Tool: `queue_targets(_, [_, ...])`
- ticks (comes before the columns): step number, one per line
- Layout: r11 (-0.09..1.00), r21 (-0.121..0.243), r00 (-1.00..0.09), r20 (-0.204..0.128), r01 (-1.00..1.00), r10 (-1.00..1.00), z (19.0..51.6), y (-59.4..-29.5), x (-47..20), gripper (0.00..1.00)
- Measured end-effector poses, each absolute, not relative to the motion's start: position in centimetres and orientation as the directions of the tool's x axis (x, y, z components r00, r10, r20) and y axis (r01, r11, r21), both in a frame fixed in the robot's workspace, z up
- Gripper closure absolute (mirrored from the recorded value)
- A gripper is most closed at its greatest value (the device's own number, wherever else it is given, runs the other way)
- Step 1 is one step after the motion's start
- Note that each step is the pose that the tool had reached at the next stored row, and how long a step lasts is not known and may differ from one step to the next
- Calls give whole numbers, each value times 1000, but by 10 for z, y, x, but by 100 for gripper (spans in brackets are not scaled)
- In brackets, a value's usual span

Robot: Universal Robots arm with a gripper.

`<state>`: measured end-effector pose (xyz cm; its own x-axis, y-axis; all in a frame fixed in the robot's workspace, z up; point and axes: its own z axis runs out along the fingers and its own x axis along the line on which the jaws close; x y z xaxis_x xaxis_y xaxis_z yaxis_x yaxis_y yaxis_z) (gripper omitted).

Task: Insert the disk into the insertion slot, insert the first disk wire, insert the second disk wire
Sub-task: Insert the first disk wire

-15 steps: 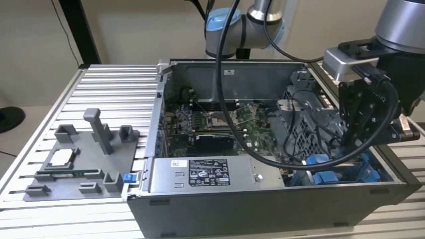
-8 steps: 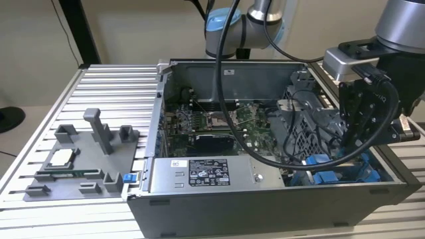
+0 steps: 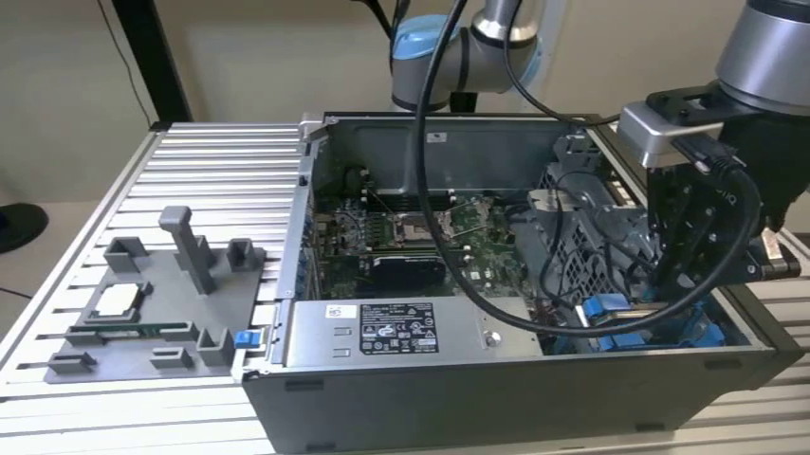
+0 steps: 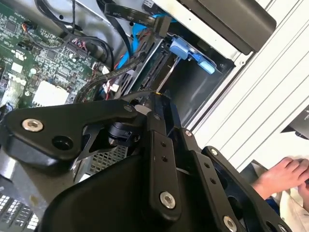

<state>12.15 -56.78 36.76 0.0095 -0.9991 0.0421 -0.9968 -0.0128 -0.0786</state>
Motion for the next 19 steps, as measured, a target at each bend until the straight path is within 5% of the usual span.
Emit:
queue_targets(8, [-10, -77, 10, 5, -997, -1000, 366, -570, 139, 100])
queue_targets(19, [-18, -47, 18, 1, -999, -1000, 365, -571, 149, 100])
